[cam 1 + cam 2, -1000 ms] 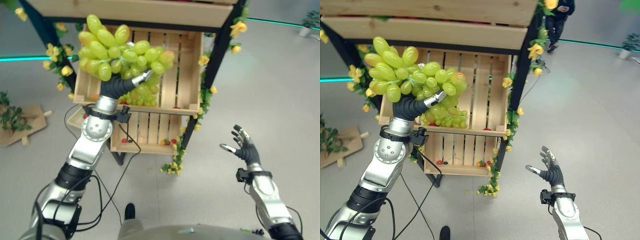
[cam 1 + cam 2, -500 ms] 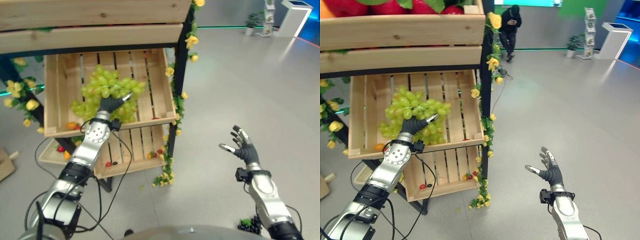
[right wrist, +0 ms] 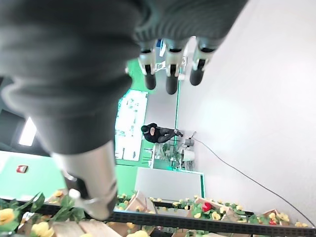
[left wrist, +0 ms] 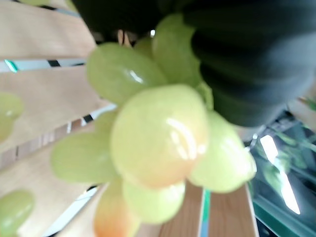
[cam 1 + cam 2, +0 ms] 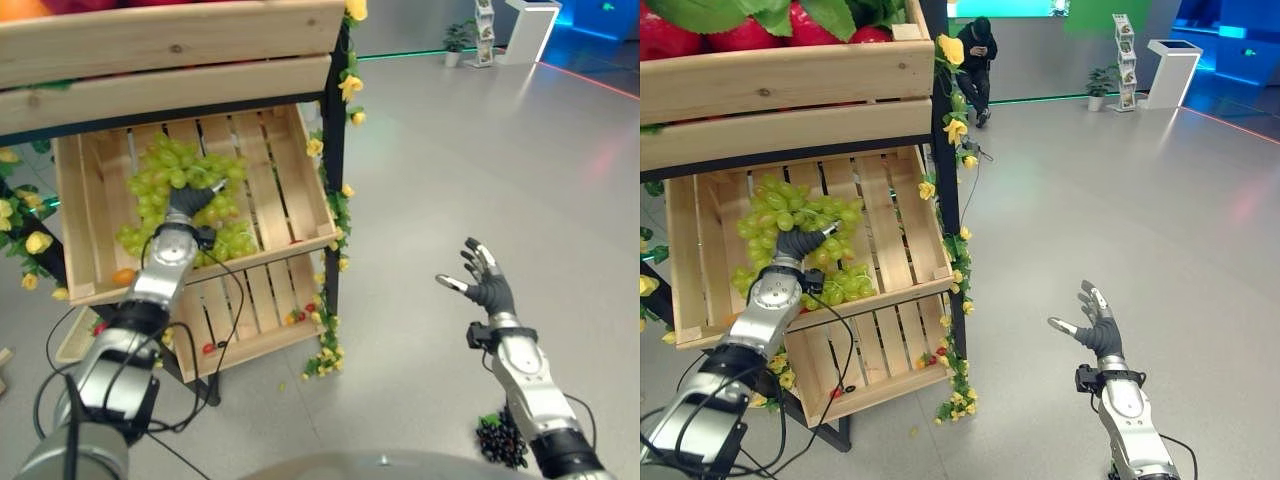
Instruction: Pick up the fruits from the basket on one side to the basket on the other side
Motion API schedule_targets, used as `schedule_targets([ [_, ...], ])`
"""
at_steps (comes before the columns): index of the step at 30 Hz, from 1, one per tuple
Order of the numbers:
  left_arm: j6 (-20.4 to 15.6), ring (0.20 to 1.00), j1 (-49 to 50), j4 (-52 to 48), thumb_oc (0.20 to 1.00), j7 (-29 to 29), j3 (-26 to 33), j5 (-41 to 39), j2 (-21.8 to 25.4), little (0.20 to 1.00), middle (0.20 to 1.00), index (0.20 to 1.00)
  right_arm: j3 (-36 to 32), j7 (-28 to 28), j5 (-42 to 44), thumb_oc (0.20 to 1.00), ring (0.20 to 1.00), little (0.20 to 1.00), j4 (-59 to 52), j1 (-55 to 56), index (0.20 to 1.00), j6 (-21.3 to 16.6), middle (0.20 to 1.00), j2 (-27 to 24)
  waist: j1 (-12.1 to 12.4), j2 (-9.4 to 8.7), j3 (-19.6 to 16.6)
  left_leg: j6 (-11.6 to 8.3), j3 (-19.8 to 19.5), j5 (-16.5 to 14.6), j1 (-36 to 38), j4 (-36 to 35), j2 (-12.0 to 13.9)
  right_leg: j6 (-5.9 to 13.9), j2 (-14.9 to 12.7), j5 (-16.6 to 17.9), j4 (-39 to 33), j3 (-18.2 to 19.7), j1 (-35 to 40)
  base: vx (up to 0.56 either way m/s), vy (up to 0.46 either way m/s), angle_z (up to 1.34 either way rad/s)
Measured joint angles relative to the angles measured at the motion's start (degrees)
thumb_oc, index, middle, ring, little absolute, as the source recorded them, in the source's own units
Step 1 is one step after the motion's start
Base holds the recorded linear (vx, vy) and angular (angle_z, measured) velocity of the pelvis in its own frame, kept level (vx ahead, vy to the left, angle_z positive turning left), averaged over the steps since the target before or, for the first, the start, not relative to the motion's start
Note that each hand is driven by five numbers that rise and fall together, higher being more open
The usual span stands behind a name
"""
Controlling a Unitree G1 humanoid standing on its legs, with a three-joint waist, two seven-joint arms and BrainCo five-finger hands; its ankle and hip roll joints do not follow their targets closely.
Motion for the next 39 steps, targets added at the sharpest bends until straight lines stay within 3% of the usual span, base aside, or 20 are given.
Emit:
schedule_targets([
  [3, 1.23, 0.2, -2.92, 4.39, 0.2, -0.22, -1.97, 1.84, 0.99, 0.2, 0.2, 0.2, 0.77, 0.07, -0.02, 1.0, 1.0, 1.0, 0.04, 0.0, 1.0, 0.01, 1.0, 0.03, -0.34, -0.01, -0.02, 0.03, 0.07, 0.01, 0.08, -0.02, -0.08, 0.06, -0.03, 0.31, -0.51, 0.03, 0.34, 0.0, 0.0, 0.0],
  [6, 3.95, 0.2, -5.8, 9.03, 0.2, -0.22, -5.21, 10.18, 3.84, 0.2, 0.2, 0.2, 0.76, 0.08, -0.04, 1.0, 1.0, 1.0, -0.02, -0.04, 1.0, -0.05, 1.0, -0.09, -0.89, -0.07, -0.05, 0.07, 0.13, 0.04, 0.03, -0.02, -0.04, 0.05, 0.01, 0.58, -0.84, -0.01, 0.39, 0.0, 0.0, 0.0],
  [8, 5.44, 0.2, -7.35, 9.93, 0.2, 0.27, -8.39, 18.77, 5.87, 0.2, 0.2, 0.2, 0.75, 0.07, -0.14, 1.0, 1.0, 1.0, -0.01, 0.05, 1.0, -0.09, 1.0, -0.61, -0.84, -0.12, -0.05, 0.07, 0.14, 0.04, -0.04, -0.01, -0.09, 0.06, 0.0, 0.61, -0.9, 0.0, 0.35, 0.0, 0.0, 0.0],
  [9, 6.58, 0.2, -8.79, 10.43, 0.2, 0.28, -13.25, 26.34, 8.32, 0.2, 0.2, 0.2, 0.78, 0.09, -0.6, 1.0, 1.0, 1.0, -0.04, 0.06, 1.0, -0.23, 1.0, -1.15, -0.81, -0.16, -0.07, 0.07, 0.1, 0.04, -0.08, 0.0, -0.1, 0.06, 0.02, 0.62, -0.96, -0.03, 0.36, 0.0, 0.0, 0.0],
  [11, 6.78, 0.2, -9.56, 10.46, 0.2, 0.15, -14.92, 32.6, 10.06, 0.2, 0.2, 0.2, 0.7, 0.07, -0.86, 1.0, 1.0, 1.0, -0.03, 0.06, 1.0, -0.28, 1.0, -1.87, -0.8, -0.17, -0.06, 0.07, 0.1, 0.04, -0.13, 0.0, -0.12, 0.07, 0.0, 0.63, -1.06, -0.04, 0.36, 0.0, -0.006, 0.02],
  [13, 8.5, 0.2, -13.94, 10.75, 0.2, -1.24, -25.54, 44.69, 13.51, 0.2, 0.2, 0.2, 0.63, 0.15, -1.02, 1.0, 1.0, 1.0, -0.05, 0.59, 1.0, -0.69, 1.0, -2.36, -0.61, -0.45, -0.03, 0.06, -0.26, 0.05, -0.22, 0.0, -0.11, 0.06, 0.1, 0.63, -1.27, -0.26, 0.58, 0.0, -0.009, 0.06],
  [15, 8.22, 0.2, -16.45, 10.48, 0.2, -1.75, -27.94, 54.21, 14.77, 0.2, 0.2, 0.2, 0.78, 0.44, -1.0, 1.0, 1.0, 1.0, -0.14, 0.6, 1.0, -1.48, 1.0, -2.31, 0.05, -0.47, -0.02, 0.07, -0.3, 0.05, -0.21, 0.0, -0.29, 0.1, -0.03, 0.6, -1.32, -0.39, 0.68, 0.0, -0.003, 0.02],
  [16, 8.19, 0.539, -16.79, 10.47, 0.539, -2.22, -27.96, 55.95, 14.81, 0.539, 0.539, 0.539, 0.77, 0.53, -0.99, 1.0, 1.0, 1.0, -0.15, 0.65, 1.0, -1.7, 1.0, -2.31, 0.26, -0.47, -0.02, 0.07, -0.32, 0.05, -0.19, 0.0, -0.31, 0.1, -0.05, 0.6, -1.34, -0.42, 0.69, 0.0, -0.01, 0.03],
  [17, 8.08, 1.0, -17.09, 10.46, 1.0, -2.75, -28.03, 58.28, 14.81, 1.0, 1.0, 1.0, 0.76, 0.64, -0.99, 1.0, 1.0, 1.0, -0.15, 0.7, 1.0, -1.85, 1.0, -2.31, 0.46, -0.48, -0.01, 0.07, -0.38, 0.05, -0.19, 0.0, -0.3, 0.1, -0.03, 0.6, -1.38, -0.51, 0.79, 0.0, 0.0, 0.0],
  [21, 7.54, 1.0, -17.39, 10.69, 1.0, -5.01, -31.27, 62.5, 14.84, 1.0, 1.0, 1.0, 0.73, 0.96, -0.97, 1.0, 1.0, 1.0, -0.14, 1.23, 1.0, -2.5, 1.0, -2.34, 0.5, -0.48, -0.01, 0.06, -0.88, 0.05, -0.17, -0.01, -0.36, 0.1, -0.02, 0.6, -1.71, -1.28, 1.33, 0.0, -0.01, 0.08],
  [32, 7.12, 1.0, -17.48, 4.71, 1.0, -8.89, -31.38, 64.26, 15.55, 1.0, 1.0, 1.0, 0.49, 1.28, -0.98, 1.0, 1.0, 1.0, -0.14, 2.54, 1.0, -2.51, 1.0, -2.34, 0.82, -0.62, 0.09, 0.06, -2.23, 0.06, -0.3, -0.01, -0.61, 0.16, -0.04, 0.43, -2.15, -2.75, 2.25, 0.0, -0.01, 0.06],
  [39, 5.93, 1.0, -17.62, -0.79, 1.0, -9.23, -31.39, 66.23, 19.14, 1.0, 1.0, 1.0, 0.19, 1.28, -0.99, 1.0, 1.0, 1.0, -0.13, 2.92, 1.0, -2.51, 1.0, -2.32, 1.06, -0.82, 0.23, 0.06, -2.69, 0.06, -0.35, -0.01, -0.69, 0.2, -0.07, 0.36, -2.15, -3.16, 2.41, 0.0, -0.001, 0.01],
])
